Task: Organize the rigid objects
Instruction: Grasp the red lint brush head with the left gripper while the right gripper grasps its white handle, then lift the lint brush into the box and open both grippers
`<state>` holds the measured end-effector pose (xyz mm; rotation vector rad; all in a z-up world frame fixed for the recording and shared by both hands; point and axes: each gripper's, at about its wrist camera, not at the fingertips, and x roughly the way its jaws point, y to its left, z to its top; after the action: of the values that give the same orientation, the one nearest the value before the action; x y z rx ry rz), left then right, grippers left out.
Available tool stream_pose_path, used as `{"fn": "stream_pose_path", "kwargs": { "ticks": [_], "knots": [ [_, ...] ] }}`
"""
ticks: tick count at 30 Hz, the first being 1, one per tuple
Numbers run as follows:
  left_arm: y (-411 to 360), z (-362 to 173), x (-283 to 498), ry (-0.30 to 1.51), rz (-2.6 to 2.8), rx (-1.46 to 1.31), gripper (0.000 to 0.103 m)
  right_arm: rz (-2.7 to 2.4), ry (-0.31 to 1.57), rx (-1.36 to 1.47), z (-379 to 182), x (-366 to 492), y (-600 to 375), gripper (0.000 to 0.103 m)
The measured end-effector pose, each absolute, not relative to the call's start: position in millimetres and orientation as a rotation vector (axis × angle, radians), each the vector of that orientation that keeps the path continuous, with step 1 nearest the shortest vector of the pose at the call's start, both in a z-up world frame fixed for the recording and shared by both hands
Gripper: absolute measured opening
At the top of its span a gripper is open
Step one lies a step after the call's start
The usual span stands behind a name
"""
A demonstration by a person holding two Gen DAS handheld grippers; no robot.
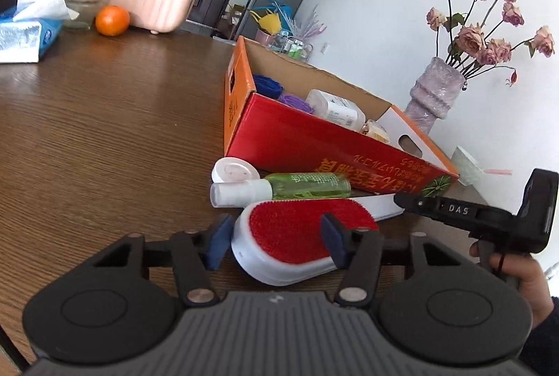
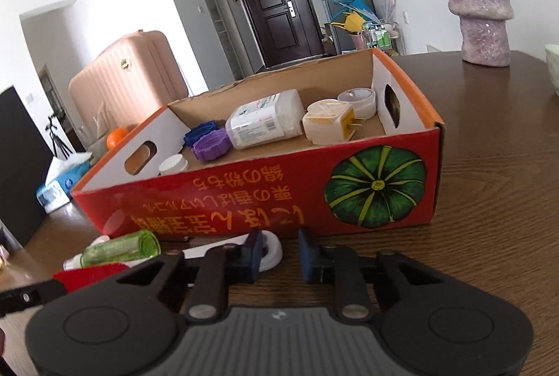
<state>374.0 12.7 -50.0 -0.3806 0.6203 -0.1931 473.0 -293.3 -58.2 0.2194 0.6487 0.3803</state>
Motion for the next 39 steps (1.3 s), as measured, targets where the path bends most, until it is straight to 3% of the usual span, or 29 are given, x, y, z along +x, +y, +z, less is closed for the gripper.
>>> {"fn": "stream_pose_path", "kwargs": {
  "ticks": [3, 5, 17, 25, 33, 39],
  "knots": [
    [13.7, -49.9, 374.7, 0.629, -0.196, -0.404, 0.056, 0.376, 0.65, 0.233, -57.8, 470.6, -295.1, 0.02],
    [16.4, -50.1, 374.8, 0.645, -0.202, -0.434, 0.056, 0.379, 0.655, 0.239, -57.3, 467.1, -295.9, 0.012],
    [-8.4, -37.7, 314.0, 0.672, -0.198, -0.435, 0.054, 0.288, 0.689, 0.23, -50.5, 344.7, -319.3, 0.012],
    [-36.2, -4.0, 274.9, 0.58, -0.223, -0.366, 0.052, 0.243, 0.652, 0.297, -37.3, 296.5, -344.1, 0.013],
    [-42.8, 16.7, 280.4, 0.526, -0.221, -0.355, 0.052, 0.247, 0.597, 0.338, -22.4, 294.6, -353.9, 0.013],
    [-40.9, 52.7, 346.9, 0.409, -0.247, -0.315, 0.051, 0.24, 0.469, 0.266, 18.7, 344.1, -344.4, 0.013]
  ]
}}
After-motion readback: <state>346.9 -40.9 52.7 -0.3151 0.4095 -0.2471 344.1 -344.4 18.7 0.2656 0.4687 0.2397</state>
